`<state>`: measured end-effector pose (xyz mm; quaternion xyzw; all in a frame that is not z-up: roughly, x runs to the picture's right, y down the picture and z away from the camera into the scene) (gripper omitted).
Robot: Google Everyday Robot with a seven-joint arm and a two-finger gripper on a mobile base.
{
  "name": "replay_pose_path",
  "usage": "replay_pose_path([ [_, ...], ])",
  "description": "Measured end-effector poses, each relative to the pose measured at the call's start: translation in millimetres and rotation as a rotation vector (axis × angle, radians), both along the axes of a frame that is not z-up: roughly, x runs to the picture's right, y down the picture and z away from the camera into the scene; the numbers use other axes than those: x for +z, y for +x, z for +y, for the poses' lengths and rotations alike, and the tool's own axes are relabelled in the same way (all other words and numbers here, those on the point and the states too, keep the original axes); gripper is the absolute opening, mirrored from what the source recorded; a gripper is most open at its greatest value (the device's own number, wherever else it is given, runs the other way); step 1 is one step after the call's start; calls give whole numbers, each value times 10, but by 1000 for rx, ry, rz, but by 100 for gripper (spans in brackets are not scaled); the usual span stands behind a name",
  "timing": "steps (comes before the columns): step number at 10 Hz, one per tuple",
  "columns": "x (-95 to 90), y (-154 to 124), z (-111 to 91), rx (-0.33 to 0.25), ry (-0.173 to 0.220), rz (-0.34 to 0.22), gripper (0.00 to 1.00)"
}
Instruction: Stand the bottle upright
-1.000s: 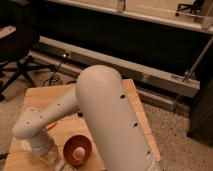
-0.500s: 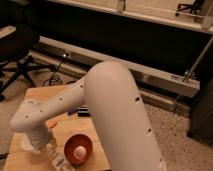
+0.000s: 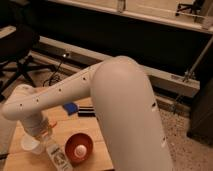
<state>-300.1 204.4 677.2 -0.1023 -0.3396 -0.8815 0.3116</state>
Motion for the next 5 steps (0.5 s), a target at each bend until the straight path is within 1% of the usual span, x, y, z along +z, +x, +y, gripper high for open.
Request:
replay_pose_path([
  [2, -75, -48, -222, 17, 32, -13, 37],
  [4, -45, 8, -272, 24, 22, -17, 37],
  [5, -6, 30, -282, 45, 22, -23, 37],
])
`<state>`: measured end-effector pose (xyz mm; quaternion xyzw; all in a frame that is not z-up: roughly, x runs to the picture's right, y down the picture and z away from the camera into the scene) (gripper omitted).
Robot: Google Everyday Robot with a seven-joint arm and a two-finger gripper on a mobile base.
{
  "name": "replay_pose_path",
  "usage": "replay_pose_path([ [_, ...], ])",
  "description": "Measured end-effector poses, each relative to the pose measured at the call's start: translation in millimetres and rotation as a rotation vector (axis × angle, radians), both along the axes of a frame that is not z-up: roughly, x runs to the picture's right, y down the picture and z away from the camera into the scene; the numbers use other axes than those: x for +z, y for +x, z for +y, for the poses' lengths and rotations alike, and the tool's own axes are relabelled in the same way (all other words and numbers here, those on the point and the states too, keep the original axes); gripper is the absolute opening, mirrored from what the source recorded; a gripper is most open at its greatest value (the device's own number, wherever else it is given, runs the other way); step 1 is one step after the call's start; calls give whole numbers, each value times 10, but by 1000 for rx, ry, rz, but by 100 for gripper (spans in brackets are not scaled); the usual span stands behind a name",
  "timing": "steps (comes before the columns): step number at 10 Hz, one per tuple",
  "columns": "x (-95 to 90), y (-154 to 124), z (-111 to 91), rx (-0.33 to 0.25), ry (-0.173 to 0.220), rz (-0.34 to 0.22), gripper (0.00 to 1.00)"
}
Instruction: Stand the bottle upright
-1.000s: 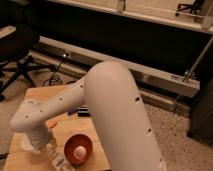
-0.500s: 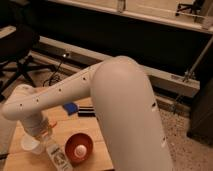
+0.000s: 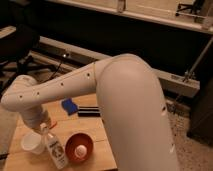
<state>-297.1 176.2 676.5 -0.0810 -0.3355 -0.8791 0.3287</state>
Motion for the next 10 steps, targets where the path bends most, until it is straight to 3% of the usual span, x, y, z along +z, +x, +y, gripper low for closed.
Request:
replay_pose_path([
  [3, 12, 54, -59, 44, 9, -20, 37],
  [6, 139, 31, 118, 36, 6, -46, 37],
  [10, 237, 1, 213, 58, 37, -71, 37],
])
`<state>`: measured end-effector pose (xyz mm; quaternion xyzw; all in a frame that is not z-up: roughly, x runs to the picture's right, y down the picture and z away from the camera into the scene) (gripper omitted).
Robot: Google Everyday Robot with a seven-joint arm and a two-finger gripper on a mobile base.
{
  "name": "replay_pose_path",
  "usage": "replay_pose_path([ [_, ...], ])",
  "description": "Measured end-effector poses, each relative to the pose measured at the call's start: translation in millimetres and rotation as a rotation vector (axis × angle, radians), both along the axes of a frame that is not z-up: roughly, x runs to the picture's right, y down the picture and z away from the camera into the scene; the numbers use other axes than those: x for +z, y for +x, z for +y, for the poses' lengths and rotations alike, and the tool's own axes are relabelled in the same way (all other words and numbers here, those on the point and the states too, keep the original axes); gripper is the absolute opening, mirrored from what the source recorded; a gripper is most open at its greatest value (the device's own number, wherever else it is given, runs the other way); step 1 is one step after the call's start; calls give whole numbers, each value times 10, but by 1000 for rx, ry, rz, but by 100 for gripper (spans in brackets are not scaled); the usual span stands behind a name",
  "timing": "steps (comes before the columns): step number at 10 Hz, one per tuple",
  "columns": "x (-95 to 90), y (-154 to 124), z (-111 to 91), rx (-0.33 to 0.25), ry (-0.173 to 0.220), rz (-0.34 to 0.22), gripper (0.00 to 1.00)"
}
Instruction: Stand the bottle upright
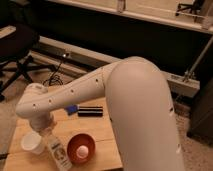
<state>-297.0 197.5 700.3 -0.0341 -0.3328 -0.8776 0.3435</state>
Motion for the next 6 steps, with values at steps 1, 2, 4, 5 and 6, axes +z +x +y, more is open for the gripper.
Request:
replay_pose_path([
  [1, 11, -7, 11, 4, 5, -6, 37],
  [2, 7, -21, 15, 7, 7, -13, 37],
  [4, -36, -50, -27, 10, 14, -24, 37],
  [5, -86, -56, -69, 4, 16, -25, 37],
  [6, -116, -64, -103, 0, 20, -24, 37],
])
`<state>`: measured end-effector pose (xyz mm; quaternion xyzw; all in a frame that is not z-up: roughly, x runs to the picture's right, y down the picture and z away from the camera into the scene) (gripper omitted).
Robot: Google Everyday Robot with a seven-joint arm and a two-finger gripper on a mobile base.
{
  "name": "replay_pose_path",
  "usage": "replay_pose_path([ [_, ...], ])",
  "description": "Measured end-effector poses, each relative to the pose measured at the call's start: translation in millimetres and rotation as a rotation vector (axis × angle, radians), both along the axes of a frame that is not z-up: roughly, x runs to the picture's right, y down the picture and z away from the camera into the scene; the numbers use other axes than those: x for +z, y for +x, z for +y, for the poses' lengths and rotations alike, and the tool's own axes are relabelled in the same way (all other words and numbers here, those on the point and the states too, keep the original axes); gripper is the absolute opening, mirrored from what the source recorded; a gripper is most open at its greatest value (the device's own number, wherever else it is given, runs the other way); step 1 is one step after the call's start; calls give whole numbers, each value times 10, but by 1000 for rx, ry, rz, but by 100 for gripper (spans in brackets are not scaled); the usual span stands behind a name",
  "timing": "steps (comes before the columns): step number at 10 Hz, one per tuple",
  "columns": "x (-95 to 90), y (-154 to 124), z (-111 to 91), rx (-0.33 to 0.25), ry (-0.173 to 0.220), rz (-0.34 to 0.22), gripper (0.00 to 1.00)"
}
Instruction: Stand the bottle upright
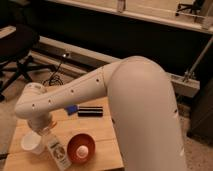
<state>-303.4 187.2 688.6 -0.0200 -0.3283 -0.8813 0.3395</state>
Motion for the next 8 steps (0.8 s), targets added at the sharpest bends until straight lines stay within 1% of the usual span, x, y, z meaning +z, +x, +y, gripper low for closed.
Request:
replay_pose_path([
  [3, -137, -38, -149, -5, 26, 3, 37],
  [6, -328, -49, -355, 17, 59, -2, 37],
  [8, -411, -19, -430, 37, 74, -7, 37],
])
